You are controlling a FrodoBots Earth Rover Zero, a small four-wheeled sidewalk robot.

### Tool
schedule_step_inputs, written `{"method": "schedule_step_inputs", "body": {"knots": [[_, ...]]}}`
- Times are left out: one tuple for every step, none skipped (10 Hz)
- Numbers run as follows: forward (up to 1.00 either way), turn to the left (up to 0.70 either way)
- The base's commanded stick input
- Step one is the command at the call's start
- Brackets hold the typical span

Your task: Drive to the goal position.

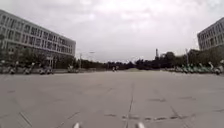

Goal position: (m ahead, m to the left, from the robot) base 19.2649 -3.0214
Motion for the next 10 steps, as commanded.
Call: {"method": "schedule_step_inputs", "body": {"knots": [[0.85,0.00],[0.85,0.00],[0.85,0.00],[0.85,0.00],[0.85,0.00],[0.85,0.00],[0.85,0.00],[0.85,0.00],[0.85,0.00],[0.85,0.00]]}}
